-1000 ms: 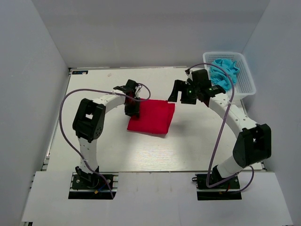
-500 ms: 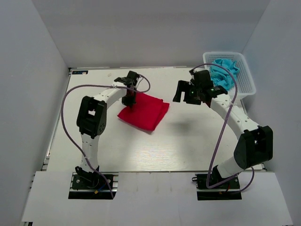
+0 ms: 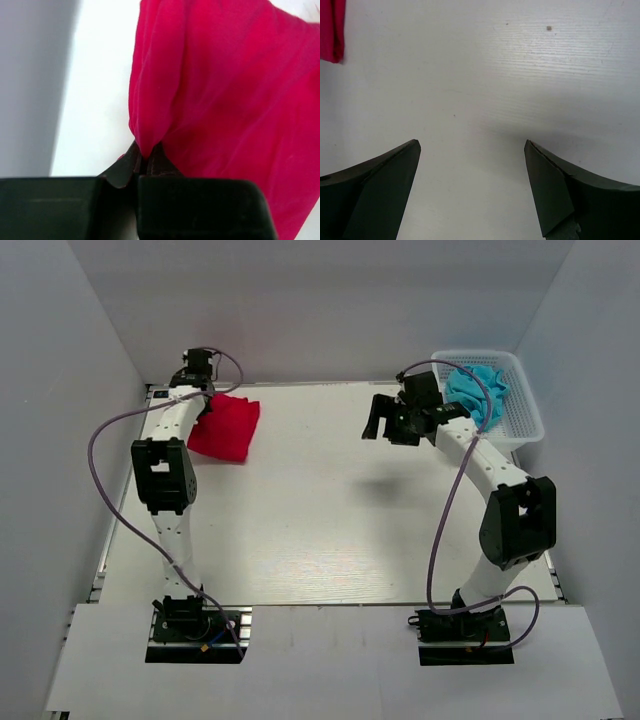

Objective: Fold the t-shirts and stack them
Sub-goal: Put the neatly folded tshirt into the corner of the board with the right arm

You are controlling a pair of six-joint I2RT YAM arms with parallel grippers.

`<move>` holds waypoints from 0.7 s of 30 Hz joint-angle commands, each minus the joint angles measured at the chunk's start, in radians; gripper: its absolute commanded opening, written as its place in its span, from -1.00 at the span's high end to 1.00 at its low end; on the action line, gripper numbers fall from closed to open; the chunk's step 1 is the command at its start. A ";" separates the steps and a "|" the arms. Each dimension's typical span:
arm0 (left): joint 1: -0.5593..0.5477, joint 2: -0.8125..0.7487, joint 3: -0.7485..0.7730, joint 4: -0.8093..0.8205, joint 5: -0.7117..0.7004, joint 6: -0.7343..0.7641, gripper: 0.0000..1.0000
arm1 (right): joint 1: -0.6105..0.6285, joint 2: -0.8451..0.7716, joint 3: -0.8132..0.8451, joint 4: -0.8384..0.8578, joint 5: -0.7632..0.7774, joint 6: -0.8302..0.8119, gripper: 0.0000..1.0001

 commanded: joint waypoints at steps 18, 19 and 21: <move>0.183 0.203 0.339 0.192 0.103 0.141 -0.37 | -0.035 0.101 0.149 0.041 -0.083 0.006 -0.81; 0.183 0.203 0.339 0.192 0.094 0.141 -0.87 | -0.035 0.092 0.140 0.043 -0.083 0.007 -0.81; 0.183 0.203 0.339 0.192 0.077 0.131 -1.00 | -0.037 0.077 0.118 0.037 -0.079 0.006 -0.81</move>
